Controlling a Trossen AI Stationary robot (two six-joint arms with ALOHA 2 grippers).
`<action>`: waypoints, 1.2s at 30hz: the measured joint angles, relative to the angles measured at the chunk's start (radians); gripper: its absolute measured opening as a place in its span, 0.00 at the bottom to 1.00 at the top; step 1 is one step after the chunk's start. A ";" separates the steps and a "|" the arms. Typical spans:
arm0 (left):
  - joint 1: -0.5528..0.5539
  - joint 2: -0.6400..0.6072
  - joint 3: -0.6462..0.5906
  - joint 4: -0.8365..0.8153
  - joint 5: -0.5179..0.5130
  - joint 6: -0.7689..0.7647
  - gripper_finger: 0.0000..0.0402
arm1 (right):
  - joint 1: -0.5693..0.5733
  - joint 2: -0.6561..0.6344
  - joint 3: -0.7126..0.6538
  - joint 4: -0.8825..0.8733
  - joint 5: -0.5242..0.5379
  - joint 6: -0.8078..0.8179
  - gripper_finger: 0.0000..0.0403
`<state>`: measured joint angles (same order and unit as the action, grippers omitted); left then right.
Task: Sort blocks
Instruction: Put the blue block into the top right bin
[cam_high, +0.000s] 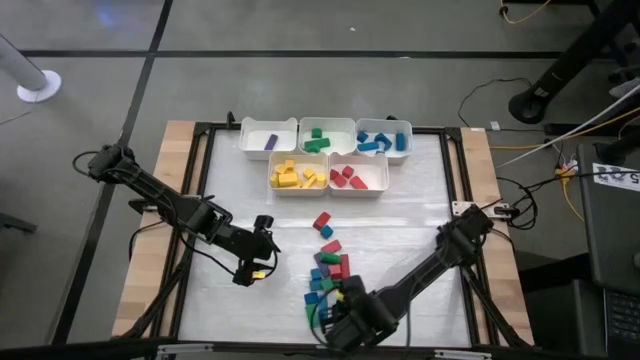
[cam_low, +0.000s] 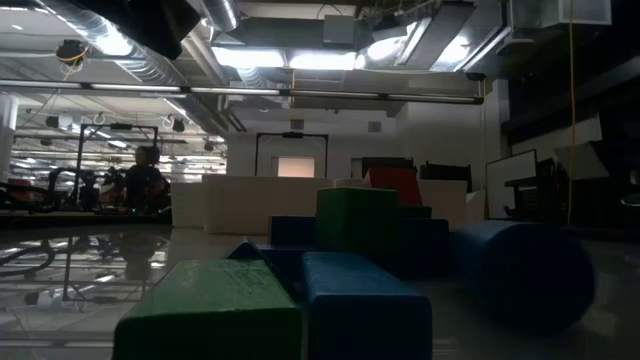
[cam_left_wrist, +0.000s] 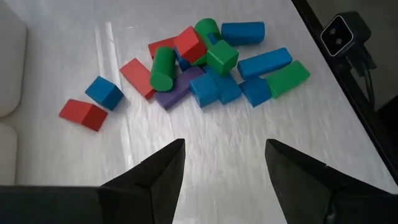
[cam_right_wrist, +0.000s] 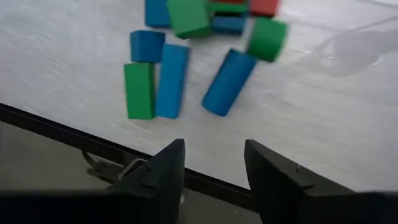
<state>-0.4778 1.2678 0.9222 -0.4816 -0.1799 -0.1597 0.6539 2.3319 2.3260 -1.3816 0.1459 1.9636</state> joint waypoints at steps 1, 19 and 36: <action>0.000 0.000 0.000 0.000 0.000 -0.001 0.52 | 0.000 0.012 0.000 0.020 0.002 0.001 0.42; 0.000 0.000 0.000 0.000 0.000 -0.050 0.52 | -0.013 0.169 0.000 -0.030 -0.029 0.152 0.42; 0.000 -0.001 0.000 0.000 0.000 -0.047 0.52 | -0.013 0.170 -0.136 0.064 -0.043 0.153 0.41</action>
<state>-0.4778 1.2671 0.9226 -0.4820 -0.1795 -0.2066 0.6411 2.5024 2.1898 -1.3173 0.1032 2.1170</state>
